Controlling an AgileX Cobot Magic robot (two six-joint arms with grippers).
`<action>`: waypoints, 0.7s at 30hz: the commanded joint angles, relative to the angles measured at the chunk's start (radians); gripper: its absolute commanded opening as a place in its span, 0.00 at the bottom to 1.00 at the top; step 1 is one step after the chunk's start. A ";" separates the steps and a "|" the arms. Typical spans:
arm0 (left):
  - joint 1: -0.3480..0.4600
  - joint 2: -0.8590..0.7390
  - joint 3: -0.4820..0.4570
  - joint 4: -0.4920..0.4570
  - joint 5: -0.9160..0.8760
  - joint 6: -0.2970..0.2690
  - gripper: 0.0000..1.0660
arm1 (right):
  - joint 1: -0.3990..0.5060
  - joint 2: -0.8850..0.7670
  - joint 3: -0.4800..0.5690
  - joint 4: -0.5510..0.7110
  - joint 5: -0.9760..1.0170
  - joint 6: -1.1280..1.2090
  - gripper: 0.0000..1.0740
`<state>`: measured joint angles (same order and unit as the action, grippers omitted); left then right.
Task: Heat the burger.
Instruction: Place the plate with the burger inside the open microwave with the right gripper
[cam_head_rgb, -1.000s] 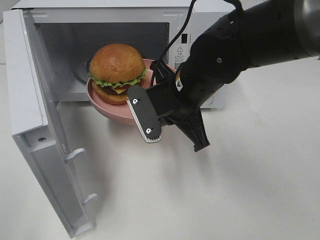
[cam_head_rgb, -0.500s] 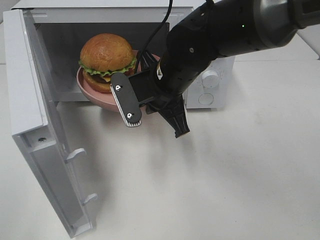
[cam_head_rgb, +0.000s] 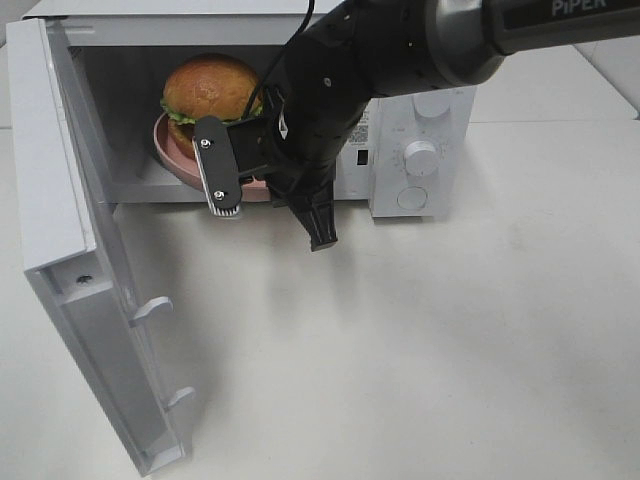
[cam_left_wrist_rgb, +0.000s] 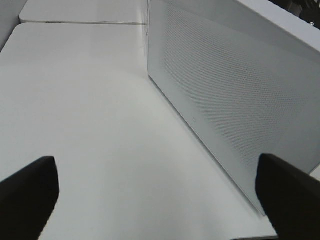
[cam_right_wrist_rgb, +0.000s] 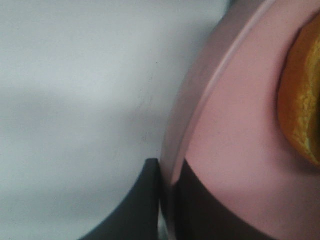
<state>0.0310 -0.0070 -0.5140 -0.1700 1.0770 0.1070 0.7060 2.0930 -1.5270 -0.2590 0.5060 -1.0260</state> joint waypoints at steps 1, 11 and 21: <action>0.003 -0.014 -0.001 -0.003 -0.009 -0.001 0.94 | -0.005 0.008 -0.050 -0.042 -0.016 0.049 0.00; 0.003 -0.014 -0.001 -0.003 -0.009 -0.001 0.94 | -0.005 0.115 -0.213 -0.045 0.029 0.055 0.00; 0.003 -0.014 -0.001 -0.003 -0.009 -0.001 0.94 | -0.008 0.178 -0.303 -0.053 0.043 0.074 0.00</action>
<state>0.0310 -0.0070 -0.5140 -0.1700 1.0770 0.1070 0.7010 2.2840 -1.8090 -0.2880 0.6020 -0.9620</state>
